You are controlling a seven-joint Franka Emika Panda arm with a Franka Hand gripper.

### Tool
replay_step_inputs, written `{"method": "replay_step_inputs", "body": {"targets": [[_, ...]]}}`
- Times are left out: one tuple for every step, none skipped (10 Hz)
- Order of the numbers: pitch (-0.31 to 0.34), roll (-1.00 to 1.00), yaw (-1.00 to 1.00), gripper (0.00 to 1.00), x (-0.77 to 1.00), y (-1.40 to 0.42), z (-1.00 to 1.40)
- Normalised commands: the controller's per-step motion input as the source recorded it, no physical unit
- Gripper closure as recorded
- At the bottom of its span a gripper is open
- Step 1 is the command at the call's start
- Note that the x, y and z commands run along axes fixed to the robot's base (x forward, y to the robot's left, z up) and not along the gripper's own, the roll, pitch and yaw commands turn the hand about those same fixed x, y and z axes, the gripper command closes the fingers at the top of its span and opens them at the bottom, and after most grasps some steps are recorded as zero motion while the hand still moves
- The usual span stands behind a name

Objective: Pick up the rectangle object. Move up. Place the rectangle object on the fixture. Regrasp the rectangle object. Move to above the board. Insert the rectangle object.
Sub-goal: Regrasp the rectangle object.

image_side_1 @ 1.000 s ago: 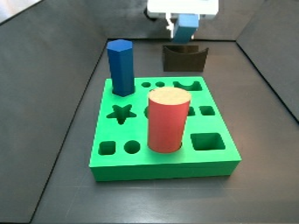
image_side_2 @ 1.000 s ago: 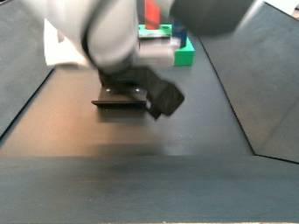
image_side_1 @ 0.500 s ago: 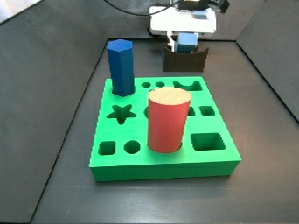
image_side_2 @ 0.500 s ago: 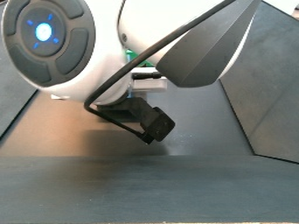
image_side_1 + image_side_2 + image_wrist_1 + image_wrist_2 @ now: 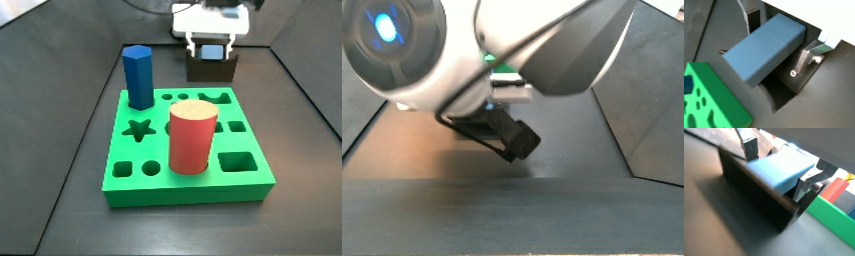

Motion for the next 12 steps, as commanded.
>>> {"method": "replay_step_inputs", "body": {"targets": [[-0.025,0.04,0.02,0.0,-0.03,0.0,1.0],[-0.002,0.06,0.03,0.0,-0.03,-0.01,1.0],[0.022,0.07,0.04,0.0,-0.04,-0.01,1.0],[0.043,0.07,0.03,0.0,-0.04,0.0,0.94],[0.067,0.06,0.03,0.0,-0.04,0.0,0.71],[0.078,0.05,0.01,0.0,-0.03,0.0,0.54],[0.084,0.05,0.0,0.0,-0.03,0.0,0.36],[0.077,1.0,0.02,0.0,-0.06,-0.98,1.0],[0.074,1.0,0.02,0.0,-0.06,-1.0,0.94],[0.064,1.0,0.01,0.0,-0.09,-1.0,0.9],[0.055,1.0,0.01,0.0,-0.12,-1.0,0.85],[0.049,1.0,0.01,0.0,-0.11,-0.86,0.65]]}}
